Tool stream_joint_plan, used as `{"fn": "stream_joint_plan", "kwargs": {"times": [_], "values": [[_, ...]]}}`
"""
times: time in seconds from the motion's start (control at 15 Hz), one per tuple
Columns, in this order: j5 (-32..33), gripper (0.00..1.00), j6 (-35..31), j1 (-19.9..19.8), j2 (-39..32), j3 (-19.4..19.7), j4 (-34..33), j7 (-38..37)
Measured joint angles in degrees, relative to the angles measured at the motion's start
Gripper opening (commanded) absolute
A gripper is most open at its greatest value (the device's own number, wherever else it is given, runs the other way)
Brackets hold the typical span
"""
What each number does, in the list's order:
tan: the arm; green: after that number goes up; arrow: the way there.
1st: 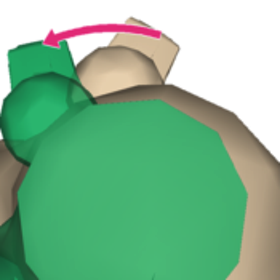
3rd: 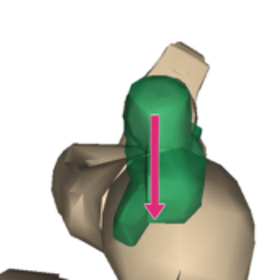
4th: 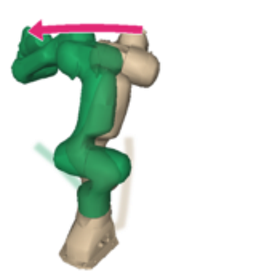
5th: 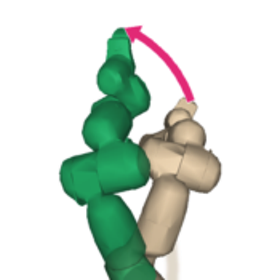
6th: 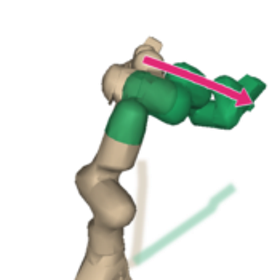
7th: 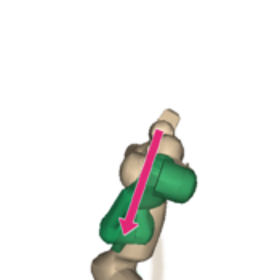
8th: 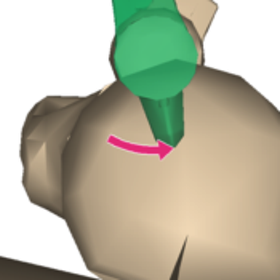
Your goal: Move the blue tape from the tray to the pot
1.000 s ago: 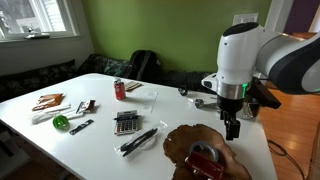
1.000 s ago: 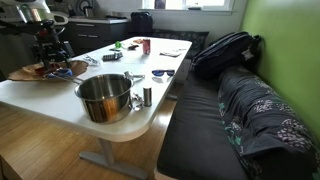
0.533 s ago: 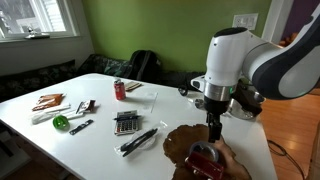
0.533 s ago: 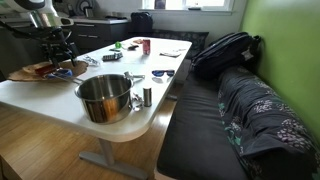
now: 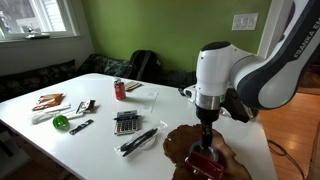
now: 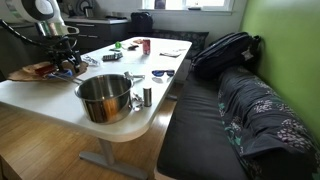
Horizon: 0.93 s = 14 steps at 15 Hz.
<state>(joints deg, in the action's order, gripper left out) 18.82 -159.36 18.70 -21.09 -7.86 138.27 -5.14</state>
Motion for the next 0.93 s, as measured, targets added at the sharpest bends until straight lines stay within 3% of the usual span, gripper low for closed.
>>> {"fn": "stream_joint_plan", "kwargs": {"times": [0.13,0.67,0.93], "values": [[0.4,0.63,0.2,0.8,-1.1,0.4,-1.5,-0.2],[0.6,0.02,1.7,3.2,-3.0,1.0,-4.6,-0.4],[2.6,0.03,2.4,4.4,-1.6,2.2,-4.5,-1.5]]}}
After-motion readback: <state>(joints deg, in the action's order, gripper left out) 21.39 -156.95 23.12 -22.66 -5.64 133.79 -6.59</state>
